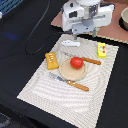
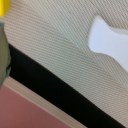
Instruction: Interact with the objects in diverse but meaningful ways.
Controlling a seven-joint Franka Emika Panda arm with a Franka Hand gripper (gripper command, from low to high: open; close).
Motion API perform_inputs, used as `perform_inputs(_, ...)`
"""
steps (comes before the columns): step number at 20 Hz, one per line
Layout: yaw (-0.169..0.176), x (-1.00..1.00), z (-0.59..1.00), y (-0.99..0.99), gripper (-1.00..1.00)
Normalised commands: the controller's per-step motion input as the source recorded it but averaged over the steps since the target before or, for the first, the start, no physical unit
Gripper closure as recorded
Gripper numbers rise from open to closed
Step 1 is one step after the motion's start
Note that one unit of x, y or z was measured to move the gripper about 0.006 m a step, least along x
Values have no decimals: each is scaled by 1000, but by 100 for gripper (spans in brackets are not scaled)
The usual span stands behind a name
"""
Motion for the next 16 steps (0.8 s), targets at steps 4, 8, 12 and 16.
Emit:
perform_inputs(4,-2,987,104,105,-100)
perform_inputs(8,-28,909,5,75,-100)
perform_inputs(12,-42,836,-4,71,-100)
perform_inputs(16,-34,742,-89,98,-100)
